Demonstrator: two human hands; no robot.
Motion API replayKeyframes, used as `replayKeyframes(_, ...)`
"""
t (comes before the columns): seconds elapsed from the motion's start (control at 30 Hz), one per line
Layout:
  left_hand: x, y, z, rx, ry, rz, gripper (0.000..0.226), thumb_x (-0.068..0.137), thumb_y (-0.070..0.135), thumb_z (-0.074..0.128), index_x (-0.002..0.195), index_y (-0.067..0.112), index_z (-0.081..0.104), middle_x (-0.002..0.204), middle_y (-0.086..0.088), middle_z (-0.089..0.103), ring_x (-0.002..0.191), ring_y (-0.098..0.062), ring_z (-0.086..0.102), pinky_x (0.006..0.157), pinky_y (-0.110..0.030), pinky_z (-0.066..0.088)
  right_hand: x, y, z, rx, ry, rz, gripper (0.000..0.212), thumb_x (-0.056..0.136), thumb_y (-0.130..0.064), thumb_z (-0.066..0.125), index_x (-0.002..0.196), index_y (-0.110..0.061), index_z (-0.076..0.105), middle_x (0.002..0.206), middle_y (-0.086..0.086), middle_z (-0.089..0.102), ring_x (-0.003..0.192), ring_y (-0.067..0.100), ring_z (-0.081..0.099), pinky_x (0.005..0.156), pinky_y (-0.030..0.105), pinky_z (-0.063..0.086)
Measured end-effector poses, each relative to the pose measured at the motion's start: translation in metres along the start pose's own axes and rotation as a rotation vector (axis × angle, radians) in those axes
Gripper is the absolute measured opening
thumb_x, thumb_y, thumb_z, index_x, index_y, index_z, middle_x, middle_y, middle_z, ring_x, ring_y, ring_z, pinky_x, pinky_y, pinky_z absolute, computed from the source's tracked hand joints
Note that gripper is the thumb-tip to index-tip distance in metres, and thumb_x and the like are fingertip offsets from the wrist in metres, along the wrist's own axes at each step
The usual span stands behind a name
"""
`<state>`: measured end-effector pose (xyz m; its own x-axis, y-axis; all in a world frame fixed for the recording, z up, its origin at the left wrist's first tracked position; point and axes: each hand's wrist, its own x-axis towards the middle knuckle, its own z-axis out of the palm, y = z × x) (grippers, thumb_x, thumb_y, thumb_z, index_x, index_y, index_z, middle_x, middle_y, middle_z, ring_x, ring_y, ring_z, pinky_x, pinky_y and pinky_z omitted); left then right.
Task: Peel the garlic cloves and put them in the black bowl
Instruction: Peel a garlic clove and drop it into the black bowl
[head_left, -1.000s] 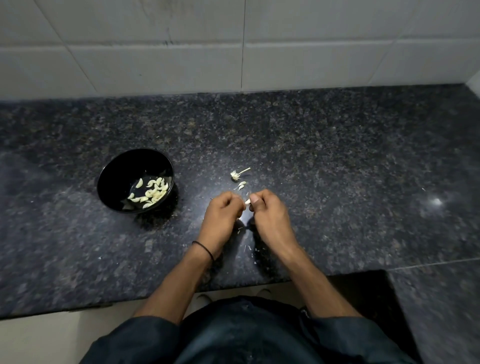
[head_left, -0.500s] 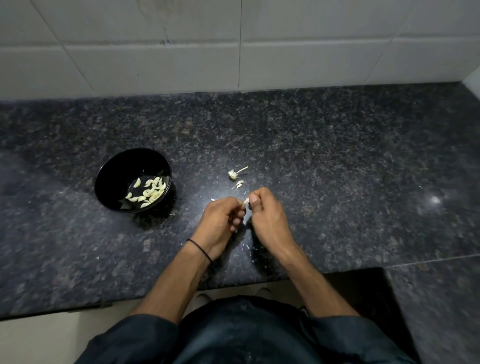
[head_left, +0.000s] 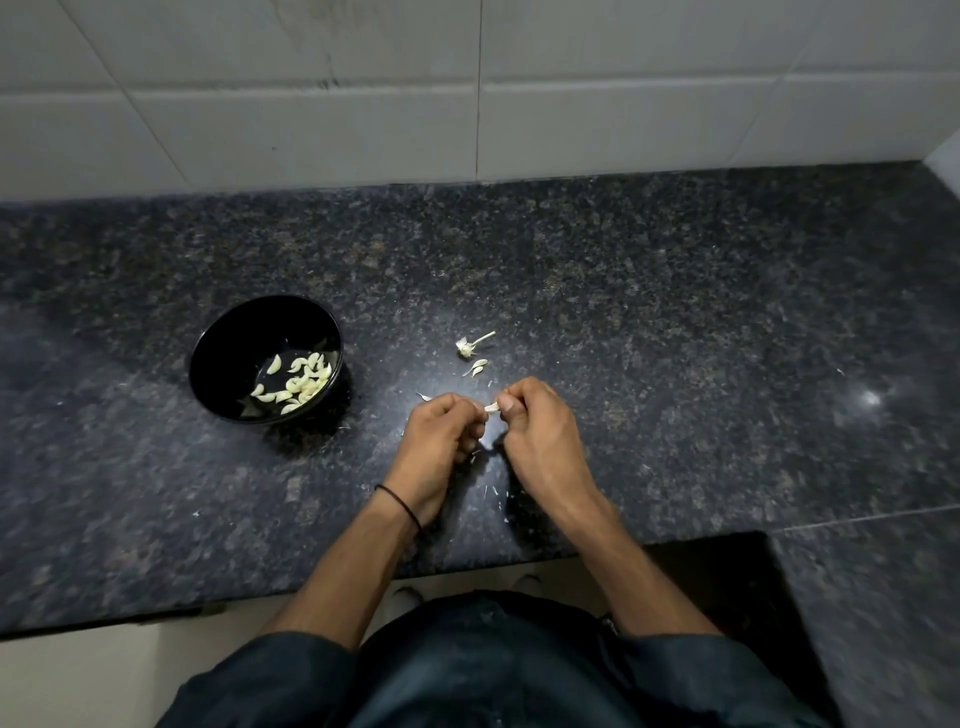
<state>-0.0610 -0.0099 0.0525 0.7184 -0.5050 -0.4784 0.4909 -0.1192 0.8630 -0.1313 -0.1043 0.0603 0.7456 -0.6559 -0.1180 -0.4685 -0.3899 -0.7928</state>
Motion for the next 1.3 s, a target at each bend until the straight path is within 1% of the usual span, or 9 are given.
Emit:
replayKeyframes(0.1,0.003,-0.004,-0.006,0.405,0.063,0.286,0.013,0.093,0.006,0.056,0.079,0.007,0.058,0.066,0.004,0.053,0.054,-0.005,0.045,0.053,-0.019,0.038,-0.002,0.001,0.000,0.053,0.008,0.062,0.016,0.100,-0.012,0.054,0.087,-0.016,0.062,0.088,-0.002,0.064,0.081,0.011,0.057,0.063,0.012,0.037)
replayKeyframes(0.17,0.007,-0.009,-0.012,0.902,0.106,0.662,0.014,0.092,0.011,0.057,0.079,0.011,0.053,0.071,0.005,0.053,0.066,-0.011,0.047,0.063,-0.024,0.035,-0.002,0.000,-0.001,-0.026,0.015,0.025,0.017,0.099,-0.012,0.053,0.084,-0.015,0.060,0.085,-0.003,0.061,0.078,0.012,0.055,0.063,0.019,0.036)
replayKeyframes(0.23,0.010,-0.009,-0.015,1.045,0.088,0.811,0.016,0.092,0.011,0.057,0.078,0.013,0.050,0.073,0.002,0.051,0.070,-0.015,0.045,0.066,-0.028,0.035,0.000,-0.001,-0.003,-0.148,0.011,-0.056,0.019,0.100,-0.012,0.051,0.082,-0.014,0.057,0.086,0.000,0.057,0.079,0.016,0.053,0.068,0.026,0.035)
replayKeyframes(0.3,0.011,-0.009,-0.013,0.876,0.099,0.695,0.016,0.092,0.011,0.058,0.077,0.013,0.053,0.070,0.006,0.052,0.066,-0.010,0.046,0.063,-0.024,0.036,0.003,-0.003,-0.006,-0.208,-0.008,-0.115,0.021,0.099,-0.011,0.050,0.079,-0.016,0.051,0.084,0.002,0.053,0.078,0.019,0.050,0.069,0.031,0.034)
replayKeyframes(0.47,0.005,-0.007,-0.005,0.015,-0.013,0.035,0.025,0.093,0.005,0.053,0.072,0.013,0.061,0.063,0.001,0.054,0.055,-0.008,0.040,0.049,-0.018,0.031,0.006,0.002,-0.010,-0.183,-0.065,-0.197,0.020,0.095,-0.004,0.052,0.077,-0.013,0.051,0.080,0.001,0.052,0.075,0.018,0.050,0.067,0.034,0.040)
replayKeyframes(0.67,0.005,-0.009,-0.008,0.242,-0.005,0.203,0.022,0.093,0.000,0.056,0.075,0.011,0.061,0.058,0.008,0.054,0.053,-0.003,0.043,0.052,-0.017,0.037,0.006,0.011,-0.010,0.017,-0.119,-0.026,0.016,0.098,-0.012,0.056,0.083,-0.013,0.061,0.081,-0.003,0.061,0.076,0.010,0.054,0.064,0.016,0.039)
replayKeyframes(0.87,0.005,-0.012,-0.006,0.374,-0.032,0.254,0.025,0.092,0.023,0.062,0.083,-0.001,0.061,0.068,-0.002,0.057,0.063,-0.016,0.048,0.058,-0.033,0.041,0.003,0.006,0.006,0.338,-0.063,0.262,0.020,0.102,-0.025,0.055,0.090,-0.015,0.067,0.088,-0.001,0.070,0.083,0.013,0.063,0.070,0.025,0.044)
replayKeyframes(1.07,0.006,-0.006,-0.005,0.320,0.097,0.282,0.012,0.094,0.001,0.056,0.083,-0.001,0.061,0.067,-0.001,0.055,0.050,0.001,0.049,0.052,-0.013,0.041,0.003,0.014,-0.001,0.134,-0.095,0.188,0.022,0.105,-0.029,0.048,0.101,-0.015,0.064,0.096,-0.002,0.068,0.086,0.013,0.060,0.073,0.030,0.041)
replayKeyframes(1.3,0.014,-0.024,-0.013,0.623,0.125,0.313,0.011,0.090,0.017,0.068,0.079,0.016,0.066,0.069,0.006,0.066,0.063,-0.007,0.057,0.061,-0.020,0.044,0.004,0.022,-0.001,0.434,-0.084,0.198,0.016,0.104,-0.012,0.049,0.099,-0.014,0.064,0.075,0.002,0.064,0.061,0.011,0.053,0.051,0.025,0.045)
